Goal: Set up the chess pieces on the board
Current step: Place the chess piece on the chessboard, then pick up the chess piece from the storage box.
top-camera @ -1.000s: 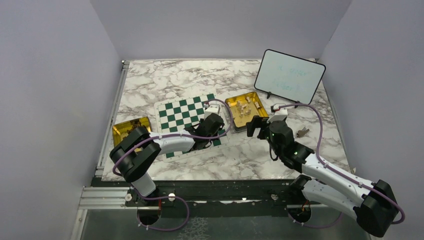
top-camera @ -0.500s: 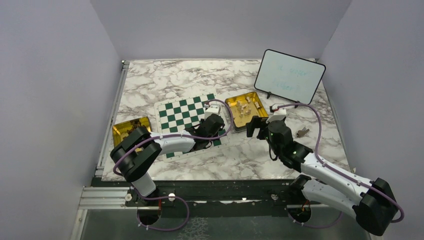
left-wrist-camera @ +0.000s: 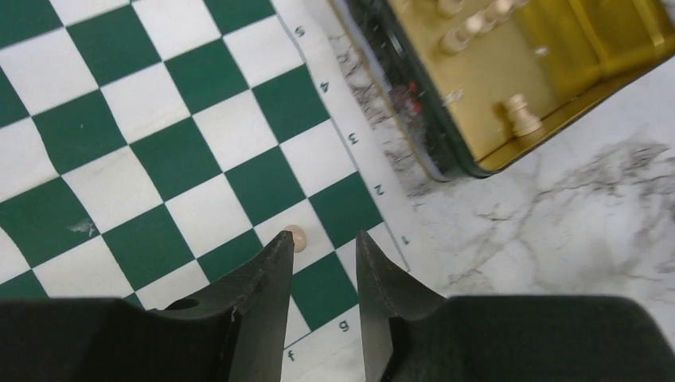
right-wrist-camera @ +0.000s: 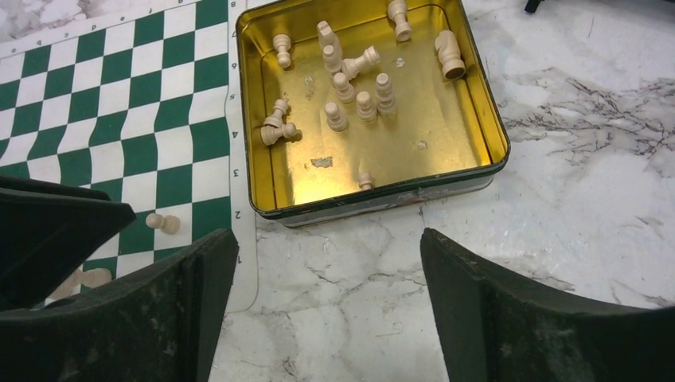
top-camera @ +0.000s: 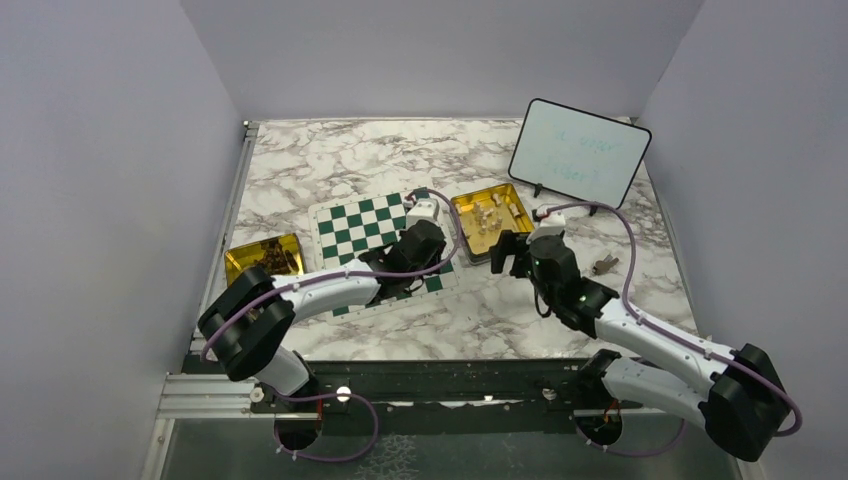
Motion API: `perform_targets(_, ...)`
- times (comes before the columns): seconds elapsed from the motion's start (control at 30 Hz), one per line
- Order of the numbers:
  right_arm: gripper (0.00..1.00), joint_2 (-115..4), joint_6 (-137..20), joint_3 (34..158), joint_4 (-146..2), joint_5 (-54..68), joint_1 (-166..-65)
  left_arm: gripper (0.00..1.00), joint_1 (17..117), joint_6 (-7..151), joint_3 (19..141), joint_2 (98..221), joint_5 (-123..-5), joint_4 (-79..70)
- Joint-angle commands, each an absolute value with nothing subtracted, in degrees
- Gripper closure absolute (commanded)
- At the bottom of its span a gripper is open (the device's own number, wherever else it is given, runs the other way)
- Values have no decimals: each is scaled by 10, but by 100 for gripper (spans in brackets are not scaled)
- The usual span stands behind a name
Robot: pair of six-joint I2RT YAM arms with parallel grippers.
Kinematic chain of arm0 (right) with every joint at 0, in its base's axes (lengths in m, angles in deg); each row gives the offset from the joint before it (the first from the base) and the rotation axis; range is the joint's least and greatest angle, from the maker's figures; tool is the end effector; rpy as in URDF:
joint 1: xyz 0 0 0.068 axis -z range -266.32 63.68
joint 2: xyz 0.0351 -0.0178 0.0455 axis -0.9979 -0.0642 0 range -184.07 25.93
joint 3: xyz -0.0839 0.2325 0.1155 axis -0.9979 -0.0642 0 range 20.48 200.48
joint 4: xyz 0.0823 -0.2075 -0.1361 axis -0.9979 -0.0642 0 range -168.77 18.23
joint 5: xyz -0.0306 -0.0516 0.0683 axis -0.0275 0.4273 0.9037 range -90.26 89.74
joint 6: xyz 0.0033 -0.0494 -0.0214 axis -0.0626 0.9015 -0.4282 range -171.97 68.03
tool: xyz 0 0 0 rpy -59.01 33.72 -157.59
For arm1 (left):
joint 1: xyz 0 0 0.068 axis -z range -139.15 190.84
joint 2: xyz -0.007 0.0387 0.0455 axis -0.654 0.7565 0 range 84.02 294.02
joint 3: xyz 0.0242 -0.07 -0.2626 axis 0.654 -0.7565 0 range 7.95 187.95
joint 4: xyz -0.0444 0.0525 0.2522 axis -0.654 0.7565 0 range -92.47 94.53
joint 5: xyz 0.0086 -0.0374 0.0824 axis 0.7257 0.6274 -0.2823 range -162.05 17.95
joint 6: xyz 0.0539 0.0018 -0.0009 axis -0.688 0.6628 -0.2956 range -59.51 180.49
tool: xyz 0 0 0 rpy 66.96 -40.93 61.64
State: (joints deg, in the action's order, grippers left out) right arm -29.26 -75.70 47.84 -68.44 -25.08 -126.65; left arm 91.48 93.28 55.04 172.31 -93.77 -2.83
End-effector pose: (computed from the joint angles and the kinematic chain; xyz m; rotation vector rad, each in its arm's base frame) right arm 0.1703 0.1250 0.2248 -0.0085 1.9689 0.3012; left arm 0.2111 -0.2367 0.1912 0.1532 2.2431 -0.3610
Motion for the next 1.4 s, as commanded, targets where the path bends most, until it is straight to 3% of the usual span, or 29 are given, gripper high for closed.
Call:
perform_targets(0.0,14,-322,-740,523,-659,-226,-1256,62,911,939,585,1665,-903,-8)
perform_targets(0.2,28,-403,-715,586,-641,-175,-1224,45,868,927,595,1614,-843,25)
perform_targets(0.4,50,-510,-684,661,-644,-119,-1184,26,750,926,572,1558,-661,35)
perform_targets(0.6,58,-609,-655,735,-668,-105,-1167,1,717,850,574,1488,-646,112)
perform_targets(1.0,63,-755,-627,838,-713,-124,-1156,1,717,729,514,1313,-757,192)
perform_targets(1.37,69,-801,-620,856,-712,-149,-1155,1,717,730,507,1277,-796,191)
